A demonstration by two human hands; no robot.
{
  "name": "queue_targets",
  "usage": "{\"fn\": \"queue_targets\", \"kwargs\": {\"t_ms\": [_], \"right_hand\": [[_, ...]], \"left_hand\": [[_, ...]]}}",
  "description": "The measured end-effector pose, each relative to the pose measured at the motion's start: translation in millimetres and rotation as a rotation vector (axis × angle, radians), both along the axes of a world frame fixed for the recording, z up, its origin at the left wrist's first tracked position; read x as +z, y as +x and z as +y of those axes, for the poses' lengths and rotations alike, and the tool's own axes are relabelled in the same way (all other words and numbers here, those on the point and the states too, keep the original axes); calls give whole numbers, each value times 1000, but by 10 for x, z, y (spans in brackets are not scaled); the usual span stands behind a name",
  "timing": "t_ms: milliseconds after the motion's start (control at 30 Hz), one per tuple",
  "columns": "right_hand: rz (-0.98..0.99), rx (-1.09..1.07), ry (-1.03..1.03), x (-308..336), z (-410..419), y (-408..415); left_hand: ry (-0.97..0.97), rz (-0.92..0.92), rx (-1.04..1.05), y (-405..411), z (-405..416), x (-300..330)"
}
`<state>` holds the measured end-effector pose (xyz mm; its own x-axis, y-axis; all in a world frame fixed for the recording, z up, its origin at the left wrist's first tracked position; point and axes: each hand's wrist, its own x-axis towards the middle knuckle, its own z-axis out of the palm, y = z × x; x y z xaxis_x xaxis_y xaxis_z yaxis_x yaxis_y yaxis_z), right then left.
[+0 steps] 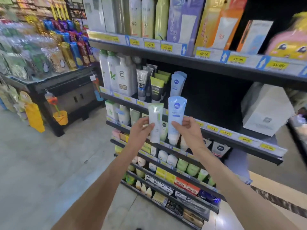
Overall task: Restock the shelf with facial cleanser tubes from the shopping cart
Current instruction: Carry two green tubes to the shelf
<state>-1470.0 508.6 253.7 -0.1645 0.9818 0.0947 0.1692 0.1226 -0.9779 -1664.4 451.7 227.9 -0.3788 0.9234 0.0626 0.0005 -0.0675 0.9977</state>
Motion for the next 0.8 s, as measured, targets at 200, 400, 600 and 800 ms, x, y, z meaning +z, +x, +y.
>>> {"fn": "queue_targets", "kwargs": {"t_ms": [200,400,600,800], "right_hand": [[47,-112,100,227,673,-257],[-37,-217,111,283,1181,-479],[-214,-234,107,146,1373,-631],[-329,-210,121,88,1479,-720]], "left_hand": [[30,36,-59,-429,573,204],[34,49,-66,-729,1002,211],[55,28,-114,-808,1146,148],[81,17,-159,-847,1242,79]]}}
